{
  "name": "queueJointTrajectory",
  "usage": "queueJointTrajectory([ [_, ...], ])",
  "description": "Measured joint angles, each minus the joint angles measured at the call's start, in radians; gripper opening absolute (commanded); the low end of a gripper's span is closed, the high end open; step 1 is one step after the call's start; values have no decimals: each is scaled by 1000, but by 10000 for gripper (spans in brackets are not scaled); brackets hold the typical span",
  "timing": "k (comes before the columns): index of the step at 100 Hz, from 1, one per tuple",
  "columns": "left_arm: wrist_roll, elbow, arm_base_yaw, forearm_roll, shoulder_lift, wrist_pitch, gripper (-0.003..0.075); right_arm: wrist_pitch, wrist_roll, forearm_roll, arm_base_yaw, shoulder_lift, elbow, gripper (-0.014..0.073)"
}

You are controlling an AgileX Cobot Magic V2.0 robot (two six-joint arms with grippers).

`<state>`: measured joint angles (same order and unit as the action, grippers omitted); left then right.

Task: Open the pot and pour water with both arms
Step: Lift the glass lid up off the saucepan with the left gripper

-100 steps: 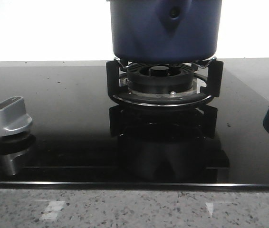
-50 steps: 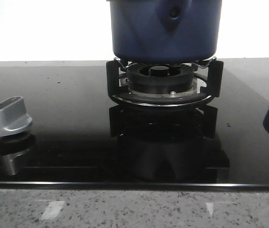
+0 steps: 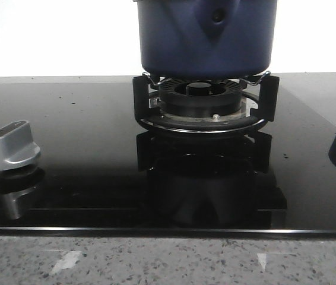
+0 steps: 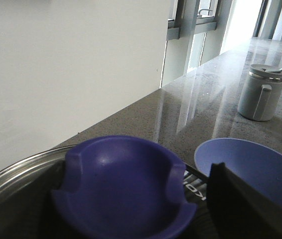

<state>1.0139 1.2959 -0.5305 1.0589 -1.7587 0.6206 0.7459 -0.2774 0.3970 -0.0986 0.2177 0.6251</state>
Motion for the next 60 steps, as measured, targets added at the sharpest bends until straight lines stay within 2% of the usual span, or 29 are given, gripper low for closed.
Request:
queueJointTrajectory([
  [23,0,6,-5,2,-2,0,482,0,0,0,0,0,0,384],
  [60,0,6,-6,0,-2,-13,302,0,0,0,0,0,0,384],
])
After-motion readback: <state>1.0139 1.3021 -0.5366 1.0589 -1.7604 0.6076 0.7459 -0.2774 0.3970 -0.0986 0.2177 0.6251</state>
